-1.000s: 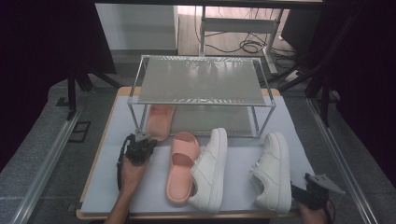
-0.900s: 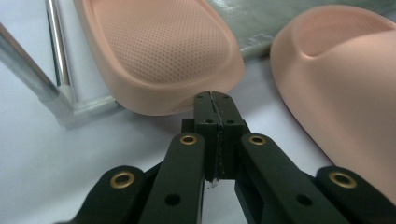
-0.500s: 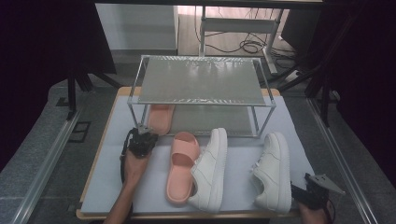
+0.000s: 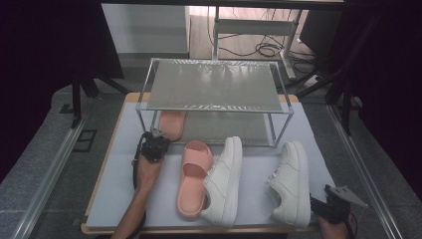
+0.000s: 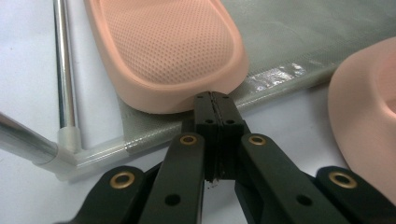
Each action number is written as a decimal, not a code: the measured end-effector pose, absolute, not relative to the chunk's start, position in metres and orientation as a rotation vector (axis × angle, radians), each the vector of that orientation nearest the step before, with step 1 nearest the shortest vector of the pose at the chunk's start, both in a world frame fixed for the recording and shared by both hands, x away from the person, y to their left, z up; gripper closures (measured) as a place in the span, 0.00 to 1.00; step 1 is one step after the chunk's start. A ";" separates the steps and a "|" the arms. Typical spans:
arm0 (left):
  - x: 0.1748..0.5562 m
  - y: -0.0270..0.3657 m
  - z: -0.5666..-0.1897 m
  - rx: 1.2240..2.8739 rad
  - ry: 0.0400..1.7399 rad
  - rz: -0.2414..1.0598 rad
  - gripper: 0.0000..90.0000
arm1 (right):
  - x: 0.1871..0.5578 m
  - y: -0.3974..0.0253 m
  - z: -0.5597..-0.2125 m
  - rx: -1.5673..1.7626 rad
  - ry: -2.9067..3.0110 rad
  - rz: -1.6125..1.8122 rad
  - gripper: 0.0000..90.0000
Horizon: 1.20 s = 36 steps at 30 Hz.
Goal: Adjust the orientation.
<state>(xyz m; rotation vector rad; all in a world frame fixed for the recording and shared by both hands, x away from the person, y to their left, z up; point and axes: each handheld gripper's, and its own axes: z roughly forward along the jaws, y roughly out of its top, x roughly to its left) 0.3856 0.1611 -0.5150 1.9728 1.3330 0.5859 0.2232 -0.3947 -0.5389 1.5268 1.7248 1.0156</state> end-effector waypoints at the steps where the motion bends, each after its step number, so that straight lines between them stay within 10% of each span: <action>1: 0.386 0.161 -0.515 1.973 1.333 0.586 1.00 | 0.223 -0.395 -0.539 1.527 1.725 1.015 0.15; 36: 0.293 0.160 -0.472 1.931 1.100 0.413 0.69 | 0.223 -0.395 -0.539 1.528 1.724 1.015 0.14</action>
